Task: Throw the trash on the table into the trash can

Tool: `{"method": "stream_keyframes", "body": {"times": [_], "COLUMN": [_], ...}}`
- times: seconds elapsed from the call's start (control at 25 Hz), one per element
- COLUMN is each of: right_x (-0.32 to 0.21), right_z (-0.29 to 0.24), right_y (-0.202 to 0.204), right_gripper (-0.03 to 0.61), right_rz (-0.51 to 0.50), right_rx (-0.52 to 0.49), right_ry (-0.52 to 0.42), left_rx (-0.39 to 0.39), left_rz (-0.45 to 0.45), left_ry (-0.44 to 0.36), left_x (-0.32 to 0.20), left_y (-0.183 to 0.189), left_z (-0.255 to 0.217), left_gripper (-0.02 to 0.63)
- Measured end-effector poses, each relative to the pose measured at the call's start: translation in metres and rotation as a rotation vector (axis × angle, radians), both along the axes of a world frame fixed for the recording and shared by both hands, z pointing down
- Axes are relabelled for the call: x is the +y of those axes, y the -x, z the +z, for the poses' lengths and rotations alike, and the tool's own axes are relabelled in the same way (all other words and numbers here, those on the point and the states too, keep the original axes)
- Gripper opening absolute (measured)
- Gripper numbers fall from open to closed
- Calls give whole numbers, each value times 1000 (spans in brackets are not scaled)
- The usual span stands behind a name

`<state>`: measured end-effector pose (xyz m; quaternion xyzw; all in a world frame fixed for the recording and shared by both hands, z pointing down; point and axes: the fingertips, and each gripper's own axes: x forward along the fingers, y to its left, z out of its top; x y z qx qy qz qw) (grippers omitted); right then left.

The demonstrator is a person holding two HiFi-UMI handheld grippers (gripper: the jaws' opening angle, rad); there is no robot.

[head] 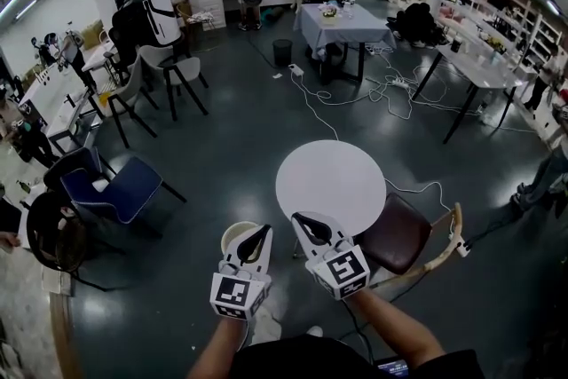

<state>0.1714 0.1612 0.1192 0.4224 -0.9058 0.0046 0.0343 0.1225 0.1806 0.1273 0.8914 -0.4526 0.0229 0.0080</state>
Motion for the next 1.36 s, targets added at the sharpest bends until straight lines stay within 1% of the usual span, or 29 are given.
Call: {"method": "stream_keyframes", "body": {"times": [0.24,0.36,0.52,0.72,1.04,1.36], "right_x": [34,47,58,71,83,83], "right_z": [-4,-4,-6,-3,-16,-29], "right_y": [-27,-35,-40,-51,-52,-32], "right_gripper": [18,18,18,18,18,18], "right_rz": [-1,-7,-14,-2,10,20], "right_rx": [-6,-2,-6,7,-5,8], "right_ry": [-5,-6,-10,-18,-25,-32], "left_rx": [1,-4,-10,-9,-2,-6], "left_rz": [-8,-14,-25,-12,12,25], "left_ry": [7,0,13,5,4,6], "left_x": [36,49,60,73,84,85], "left_y": [-27,-33,-38,-48,-47,-25], "left_z": [-5,-5,-9,-6,-14,-26], "left_gripper": [8,8,8,8,8,8]}}
